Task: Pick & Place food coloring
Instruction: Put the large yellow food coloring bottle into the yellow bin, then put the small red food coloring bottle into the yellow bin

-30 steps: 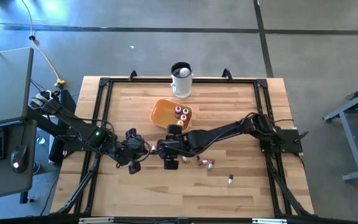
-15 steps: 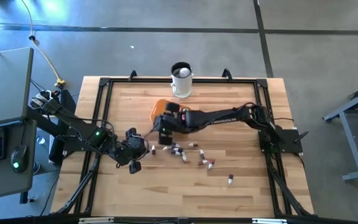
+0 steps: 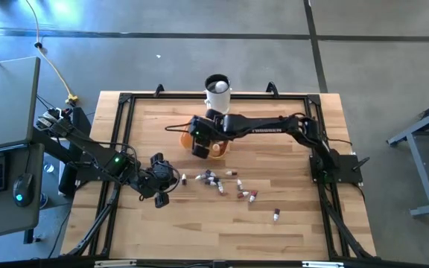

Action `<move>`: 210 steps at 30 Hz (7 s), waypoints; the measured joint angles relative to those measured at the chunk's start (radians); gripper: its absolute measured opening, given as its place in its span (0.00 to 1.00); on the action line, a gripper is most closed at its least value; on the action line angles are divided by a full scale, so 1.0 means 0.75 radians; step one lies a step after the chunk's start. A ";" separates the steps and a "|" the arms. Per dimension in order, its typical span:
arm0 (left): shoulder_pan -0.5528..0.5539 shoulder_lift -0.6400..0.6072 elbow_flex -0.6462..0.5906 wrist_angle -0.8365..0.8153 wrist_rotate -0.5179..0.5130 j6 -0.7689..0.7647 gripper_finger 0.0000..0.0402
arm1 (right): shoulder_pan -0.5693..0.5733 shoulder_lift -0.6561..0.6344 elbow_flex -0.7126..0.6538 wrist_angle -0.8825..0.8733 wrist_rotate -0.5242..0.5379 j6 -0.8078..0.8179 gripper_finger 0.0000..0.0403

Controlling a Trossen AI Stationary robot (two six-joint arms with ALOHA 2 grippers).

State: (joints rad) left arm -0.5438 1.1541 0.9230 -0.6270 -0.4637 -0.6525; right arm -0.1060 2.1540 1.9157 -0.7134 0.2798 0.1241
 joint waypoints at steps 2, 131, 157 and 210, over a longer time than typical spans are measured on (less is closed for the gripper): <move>0.000 0.000 0.000 0.000 0.000 0.000 0.00 | -0.009 0.000 0.000 -0.020 -0.028 0.011 0.29; 0.012 0.266 0.000 0.394 -0.191 -0.008 0.00 | 0.683 -0.306 -0.676 -0.700 -0.181 0.402 0.45; 0.298 0.425 0.000 -0.007 0.089 -0.641 0.29 | 0.716 -1.078 -1.938 1.192 -0.222 -0.119 0.45; 0.299 0.622 -0.001 -0.016 0.214 -1.057 0.29 | 0.699 -0.708 -2.005 1.491 -0.215 0.006 0.17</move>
State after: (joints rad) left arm -0.3199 1.6207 0.9226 -0.6392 -0.3033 -1.4456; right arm 0.4183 1.6230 0.4122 0.4050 0.1185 0.1287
